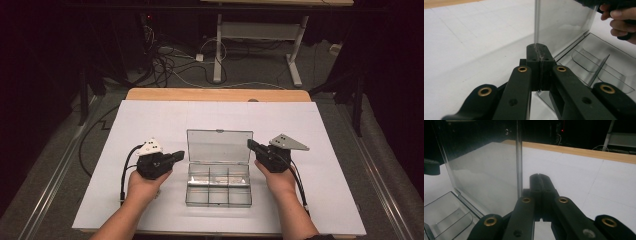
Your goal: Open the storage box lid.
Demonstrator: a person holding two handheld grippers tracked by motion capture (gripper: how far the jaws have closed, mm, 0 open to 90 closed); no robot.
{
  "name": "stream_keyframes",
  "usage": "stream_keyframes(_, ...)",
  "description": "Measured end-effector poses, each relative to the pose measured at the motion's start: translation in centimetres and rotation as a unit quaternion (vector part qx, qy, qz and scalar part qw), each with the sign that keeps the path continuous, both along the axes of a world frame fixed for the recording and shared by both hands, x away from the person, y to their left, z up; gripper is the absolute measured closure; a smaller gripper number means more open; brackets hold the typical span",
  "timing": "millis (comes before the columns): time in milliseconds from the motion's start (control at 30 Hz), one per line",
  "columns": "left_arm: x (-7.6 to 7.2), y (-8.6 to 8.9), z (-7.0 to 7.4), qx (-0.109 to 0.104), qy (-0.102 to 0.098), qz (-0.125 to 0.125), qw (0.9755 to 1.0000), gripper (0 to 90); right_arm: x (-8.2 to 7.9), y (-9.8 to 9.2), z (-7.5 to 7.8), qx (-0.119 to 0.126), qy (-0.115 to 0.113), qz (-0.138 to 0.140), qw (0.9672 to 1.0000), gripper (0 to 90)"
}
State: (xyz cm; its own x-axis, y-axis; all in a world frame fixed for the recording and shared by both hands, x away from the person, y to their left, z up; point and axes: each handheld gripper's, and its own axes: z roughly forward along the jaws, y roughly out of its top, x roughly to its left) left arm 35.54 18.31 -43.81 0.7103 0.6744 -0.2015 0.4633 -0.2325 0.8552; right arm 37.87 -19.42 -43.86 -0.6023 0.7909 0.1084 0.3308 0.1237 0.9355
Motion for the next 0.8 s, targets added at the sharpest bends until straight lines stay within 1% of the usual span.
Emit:
stream_keyframes(133,0.7,0.2,0.0,0.004,0.000,0.009,1.0000,87.1,0.0,0.0,0.0,0.000,0.001,-0.001,1.0000,90.0)
stream_keyframes(233,1.4,0.3,0.2,0.002,0.001,0.017,0.9998,87.2,0.0,0.0,0.0,-0.001,0.003,-0.002,1.0000,90.0)
stream_keyframes(333,2.2,0.1,0.3,0.002,0.004,0.021,0.9998,87.1,0.0,0.0,0.0,-0.003,0.003,-0.002,1.0000,90.0)
stream_keyframes(467,3.2,-0.9,0.5,0.005,0.005,0.018,0.9998,87.2,0.1,0.0,0.0,-0.002,0.003,-0.003,1.0000,90.0)
stream_keyframes(600,4.0,-1.8,0.4,0.007,0.011,0.013,0.9998,87.1,0.2,0.0,0.0,0.000,0.003,-0.004,1.0000,90.0)
stream_keyframes(700,4.3,-2.3,0.5,0.000,0.011,0.010,0.9999,87.1,0.2,0.0,0.0,0.001,0.003,-0.003,1.0000,90.0)
stream_keyframes(800,4.5,-2.6,0.5,0.002,0.010,0.008,0.9999,87.0,0.2,-0.1,0.0,-0.001,0.002,-0.004,1.0000,90.0)
